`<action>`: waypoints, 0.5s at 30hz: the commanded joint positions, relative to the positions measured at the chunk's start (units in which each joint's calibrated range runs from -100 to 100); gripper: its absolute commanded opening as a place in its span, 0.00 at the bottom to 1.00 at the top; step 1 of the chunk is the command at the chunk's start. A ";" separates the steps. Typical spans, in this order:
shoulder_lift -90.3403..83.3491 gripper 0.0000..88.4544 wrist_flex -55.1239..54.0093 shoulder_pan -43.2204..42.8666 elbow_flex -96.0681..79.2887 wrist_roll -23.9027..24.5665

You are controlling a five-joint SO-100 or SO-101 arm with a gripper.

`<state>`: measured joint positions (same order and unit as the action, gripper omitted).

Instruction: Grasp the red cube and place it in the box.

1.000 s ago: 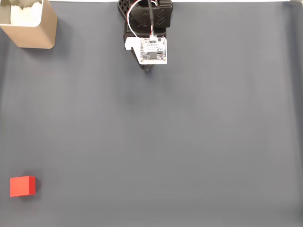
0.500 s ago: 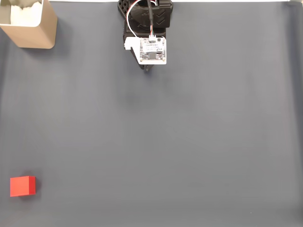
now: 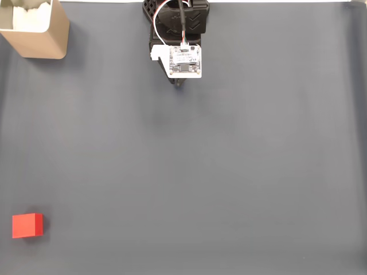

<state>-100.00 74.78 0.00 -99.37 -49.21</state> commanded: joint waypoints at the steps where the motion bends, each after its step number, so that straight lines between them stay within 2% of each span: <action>1: 0.09 0.00 1.12 -0.07 -0.45 -0.44; 5: 0.17 0.00 -1.42 -0.07 -0.45 -0.39; 15: 7.80 0.00 -16.17 0.71 6.12 -0.68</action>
<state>-94.96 62.13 0.52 -97.29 -49.55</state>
